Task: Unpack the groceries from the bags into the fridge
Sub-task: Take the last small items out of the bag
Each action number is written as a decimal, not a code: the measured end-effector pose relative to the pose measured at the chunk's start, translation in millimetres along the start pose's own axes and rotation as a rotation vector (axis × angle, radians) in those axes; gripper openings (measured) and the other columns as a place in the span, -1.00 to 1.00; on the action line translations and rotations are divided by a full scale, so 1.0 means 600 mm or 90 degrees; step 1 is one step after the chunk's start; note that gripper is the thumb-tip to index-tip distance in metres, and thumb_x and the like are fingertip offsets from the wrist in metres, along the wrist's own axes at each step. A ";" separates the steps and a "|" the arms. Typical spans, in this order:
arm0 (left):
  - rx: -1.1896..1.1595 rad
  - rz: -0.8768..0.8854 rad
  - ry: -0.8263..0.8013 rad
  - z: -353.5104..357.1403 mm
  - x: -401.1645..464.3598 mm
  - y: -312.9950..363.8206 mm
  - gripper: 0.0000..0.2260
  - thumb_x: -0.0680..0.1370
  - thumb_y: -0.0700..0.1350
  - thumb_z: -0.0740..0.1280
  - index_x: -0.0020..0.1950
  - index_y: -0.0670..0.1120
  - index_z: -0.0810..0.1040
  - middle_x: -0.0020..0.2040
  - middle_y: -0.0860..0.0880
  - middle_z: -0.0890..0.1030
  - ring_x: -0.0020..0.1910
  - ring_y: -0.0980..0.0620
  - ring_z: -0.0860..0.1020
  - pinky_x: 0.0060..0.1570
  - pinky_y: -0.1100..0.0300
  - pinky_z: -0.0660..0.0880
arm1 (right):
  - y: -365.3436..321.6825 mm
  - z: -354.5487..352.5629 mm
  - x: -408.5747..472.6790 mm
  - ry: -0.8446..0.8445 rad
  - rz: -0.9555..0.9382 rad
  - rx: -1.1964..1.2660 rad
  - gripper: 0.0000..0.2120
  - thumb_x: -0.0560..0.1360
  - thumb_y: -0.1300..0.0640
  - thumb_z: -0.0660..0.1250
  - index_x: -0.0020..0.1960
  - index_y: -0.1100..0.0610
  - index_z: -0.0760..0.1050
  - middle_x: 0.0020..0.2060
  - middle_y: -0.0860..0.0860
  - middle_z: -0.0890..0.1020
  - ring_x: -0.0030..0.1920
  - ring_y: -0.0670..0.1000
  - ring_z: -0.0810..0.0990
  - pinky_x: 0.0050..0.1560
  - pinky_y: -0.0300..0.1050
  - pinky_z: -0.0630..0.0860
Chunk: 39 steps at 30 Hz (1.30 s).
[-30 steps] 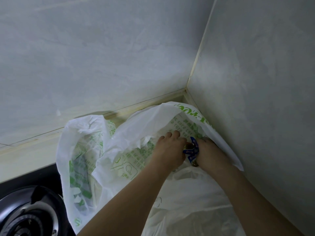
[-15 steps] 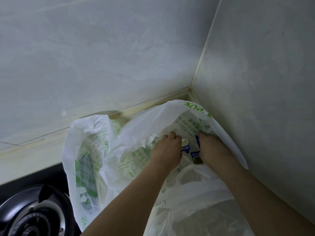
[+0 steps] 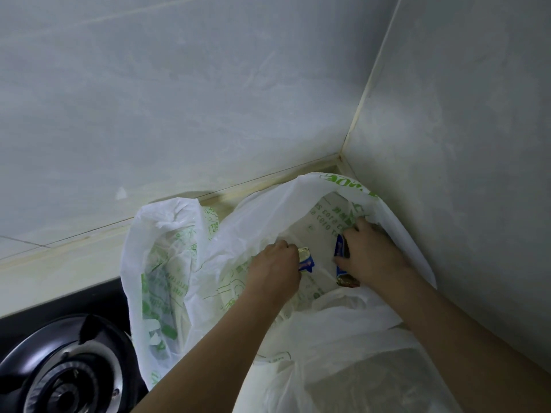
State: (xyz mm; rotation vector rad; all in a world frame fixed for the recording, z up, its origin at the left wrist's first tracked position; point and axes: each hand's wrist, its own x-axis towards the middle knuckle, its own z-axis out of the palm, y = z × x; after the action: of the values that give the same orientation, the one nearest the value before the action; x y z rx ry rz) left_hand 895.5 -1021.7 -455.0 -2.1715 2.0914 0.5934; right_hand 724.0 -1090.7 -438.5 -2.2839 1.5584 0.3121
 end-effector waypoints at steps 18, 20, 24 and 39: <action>-0.006 -0.031 -0.010 -0.002 -0.006 0.003 -0.71 0.51 -0.09 0.33 0.20 -0.10 0.41 0.13 -0.06 0.41 0.01 -0.09 0.50 -0.17 0.04 0.50 | -0.012 0.034 -0.046 -0.108 -0.001 -0.110 -0.60 0.53 0.06 0.32 0.29 0.18 0.33 0.24 0.10 0.41 0.17 0.08 0.52 0.00 -0.11 0.48; -0.022 -0.020 0.002 0.004 -0.005 0.005 -0.68 0.50 -0.11 0.33 0.23 -0.11 0.40 0.16 -0.06 0.38 0.01 -0.09 0.49 -0.20 0.07 0.49 | -0.014 0.038 -0.044 -0.108 0.004 -0.096 -0.62 0.53 0.08 0.31 0.28 0.19 0.34 0.24 0.11 0.42 0.15 0.09 0.53 -0.02 -0.12 0.49; -0.029 -0.005 -0.008 0.010 0.000 0.009 -0.69 0.54 -0.11 0.32 0.26 -0.11 0.44 0.17 -0.06 0.41 0.05 -0.07 0.51 -0.17 0.10 0.48 | -0.018 0.039 -0.037 -0.116 0.010 -0.073 -0.67 0.52 0.09 0.32 0.23 0.18 0.38 0.20 0.11 0.44 0.12 0.09 0.52 -0.02 -0.09 0.51; -0.068 -0.076 0.007 -0.125 -0.076 0.033 -0.76 0.53 0.03 0.36 0.06 -0.11 0.52 0.08 -0.07 0.40 -0.05 -0.11 0.56 -0.10 0.07 0.52 | -0.067 -0.069 -0.088 0.018 0.016 0.051 -0.84 0.45 0.15 0.34 -0.08 0.12 0.36 0.03 0.08 0.45 -0.02 0.07 0.50 -0.09 -0.13 0.44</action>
State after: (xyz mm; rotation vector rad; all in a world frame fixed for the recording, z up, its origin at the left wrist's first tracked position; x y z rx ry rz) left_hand 893.0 -1003.3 -366.6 -2.3410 1.9611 0.6986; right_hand 741.2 -1049.7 -374.3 -2.2180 1.5858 0.2210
